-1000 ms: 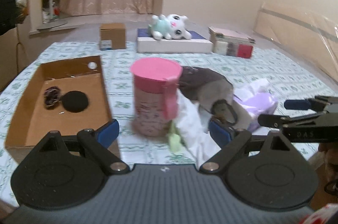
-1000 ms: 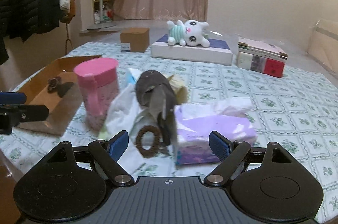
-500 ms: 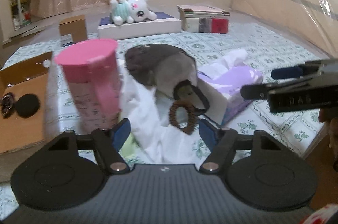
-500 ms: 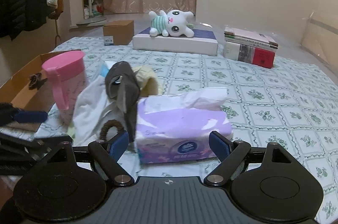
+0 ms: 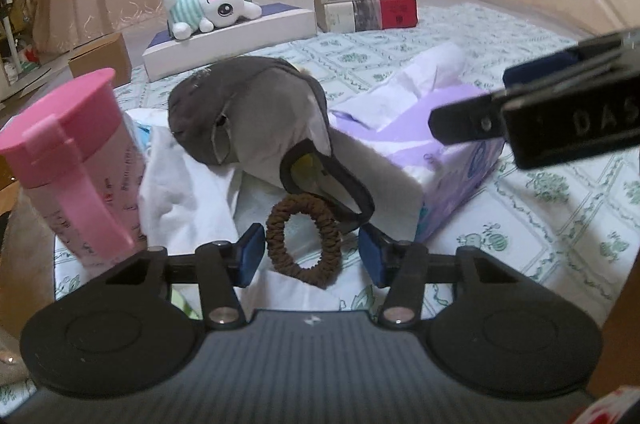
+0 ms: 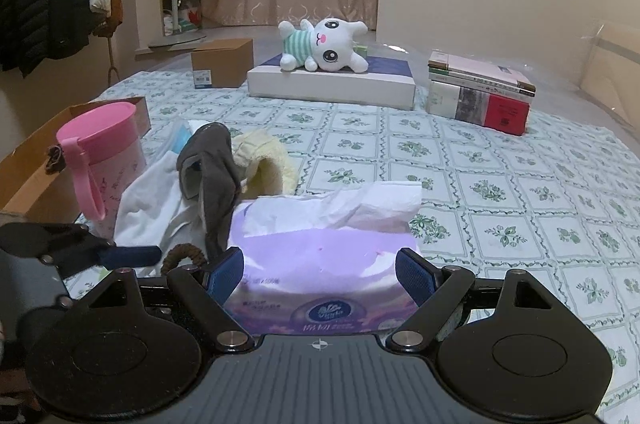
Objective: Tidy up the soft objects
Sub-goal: 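Return the left gripper to the pile and grasp the brown hair tie, then grasp the grey cap with the right gripper while the left holds the hair tie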
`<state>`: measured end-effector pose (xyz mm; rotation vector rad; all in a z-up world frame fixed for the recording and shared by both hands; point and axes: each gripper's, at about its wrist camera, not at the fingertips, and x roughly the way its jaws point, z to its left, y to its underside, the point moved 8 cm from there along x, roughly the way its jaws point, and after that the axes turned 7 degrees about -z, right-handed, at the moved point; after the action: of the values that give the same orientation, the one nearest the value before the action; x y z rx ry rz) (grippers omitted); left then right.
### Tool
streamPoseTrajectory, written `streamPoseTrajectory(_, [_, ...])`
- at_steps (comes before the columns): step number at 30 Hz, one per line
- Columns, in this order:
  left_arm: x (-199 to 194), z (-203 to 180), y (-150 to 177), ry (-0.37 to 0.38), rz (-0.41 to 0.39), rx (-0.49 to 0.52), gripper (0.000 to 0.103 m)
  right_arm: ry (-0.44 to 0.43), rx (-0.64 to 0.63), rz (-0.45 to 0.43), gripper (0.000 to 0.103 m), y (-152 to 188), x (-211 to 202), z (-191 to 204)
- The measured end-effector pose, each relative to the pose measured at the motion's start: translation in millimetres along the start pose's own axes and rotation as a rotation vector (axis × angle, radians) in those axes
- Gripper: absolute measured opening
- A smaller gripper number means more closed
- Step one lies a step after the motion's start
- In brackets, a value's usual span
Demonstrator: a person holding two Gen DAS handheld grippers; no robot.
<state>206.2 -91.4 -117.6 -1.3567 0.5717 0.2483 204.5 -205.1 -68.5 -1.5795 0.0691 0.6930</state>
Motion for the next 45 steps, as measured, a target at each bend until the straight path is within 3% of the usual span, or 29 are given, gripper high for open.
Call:
streamPoseTrajectory(5, [9,0,6,-0.024,0.02,0.047,0.039,-0.014,-0.01,0.001,0.083,-2,7,1])
streamPoseTrajectory(11, [5,2,4,-0.016,0.009,0.042,0.017,-0.027,-0.018,-0.002,0.083,-4,11,6])
streamPoseTrajectory(15, [-3,9,-3,-0.003,-0.008,-0.002,0.015,-0.041,-0.029,-0.01,0.083,-8,11,12])
streamPoseTrajectory(20, [-20,29,-12,0.019,-0.044,-0.131,0.015,-0.07,-0.06,-0.023,0.083,-16,14,22])
streamPoseTrajectory(26, [-45,59,-16,-0.018,-0.08,-0.228,0.015,-0.131,-0.12,-0.044,0.083,-30,28,43])
streamPoseTrajectory(30, [-61,74,-14,-0.046,-0.089,-0.245,0.015,-0.174,-0.166,-0.034,0.07,-36,46,60])
streamPoseTrajectory(37, [-73,93,-4,-0.08,-0.082,-0.256,0.015,-0.194,-0.267,-0.003,0.054,-39,83,88])
streamPoseTrajectory(42, [-73,96,0,-0.074,-0.076,-0.263,0.015,-0.159,-0.35,0.004,0.031,-37,97,100])
streamPoseTrajectory(44, [-74,96,1,-0.072,-0.076,-0.262,0.015,-0.146,-0.336,-0.005,0.01,-39,95,98])
streamPoseTrajectory(45, [-74,95,2,-0.071,-0.075,-0.263,0.015,-0.142,-0.326,-0.01,0.009,-40,93,97])
